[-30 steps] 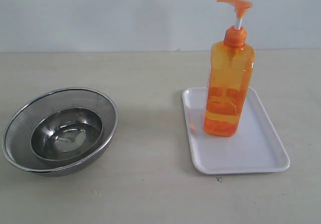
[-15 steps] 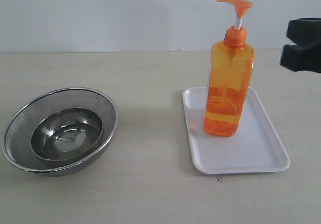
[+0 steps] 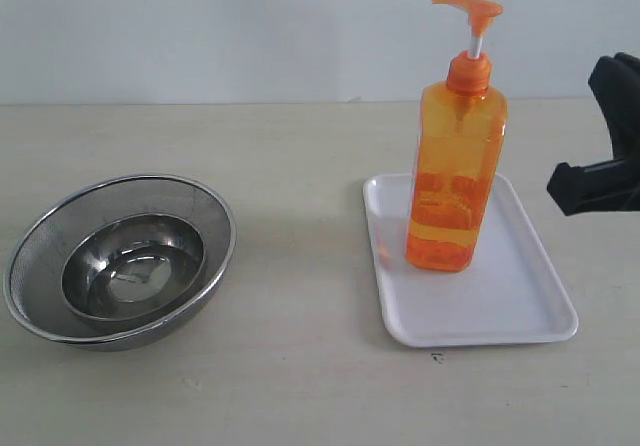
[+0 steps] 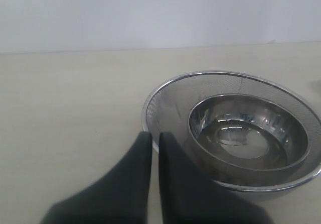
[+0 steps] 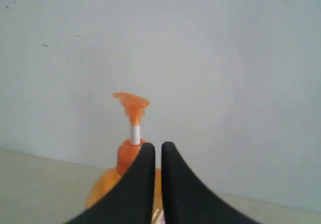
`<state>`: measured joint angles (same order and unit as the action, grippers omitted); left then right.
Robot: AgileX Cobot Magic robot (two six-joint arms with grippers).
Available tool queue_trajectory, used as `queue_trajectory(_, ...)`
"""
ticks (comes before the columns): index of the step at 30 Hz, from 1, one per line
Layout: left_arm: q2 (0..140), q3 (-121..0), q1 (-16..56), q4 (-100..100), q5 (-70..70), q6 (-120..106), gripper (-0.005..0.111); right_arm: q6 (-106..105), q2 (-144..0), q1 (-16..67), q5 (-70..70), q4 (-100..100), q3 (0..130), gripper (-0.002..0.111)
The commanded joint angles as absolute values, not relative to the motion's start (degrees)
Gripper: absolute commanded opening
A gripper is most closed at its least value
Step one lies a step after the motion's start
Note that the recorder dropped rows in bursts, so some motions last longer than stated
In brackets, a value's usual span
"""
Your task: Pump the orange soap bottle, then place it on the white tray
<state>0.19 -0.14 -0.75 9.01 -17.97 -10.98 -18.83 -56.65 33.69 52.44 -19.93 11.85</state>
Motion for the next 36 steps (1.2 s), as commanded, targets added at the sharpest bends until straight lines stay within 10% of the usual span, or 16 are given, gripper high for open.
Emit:
queue_trajectory(1,0.0,0.0,-0.94,9.27,-18.0,-11.16,0.005,-18.76,-56.71,33.83,52.91,-15.12,12.3,0.003)
queue_trajectory(12,0.0,0.0,-0.94,9.27,-18.0,-11.16,0.005,-13.41,-69.12,33.83,59.01,-16.19,15.43,0.063)
queue_trajectory(36,0.0,0.0,-0.94,9.27,-18.0,-11.16,0.005,-12.46,-93.37,33.83,66.43,-23.61,30.47,0.063)
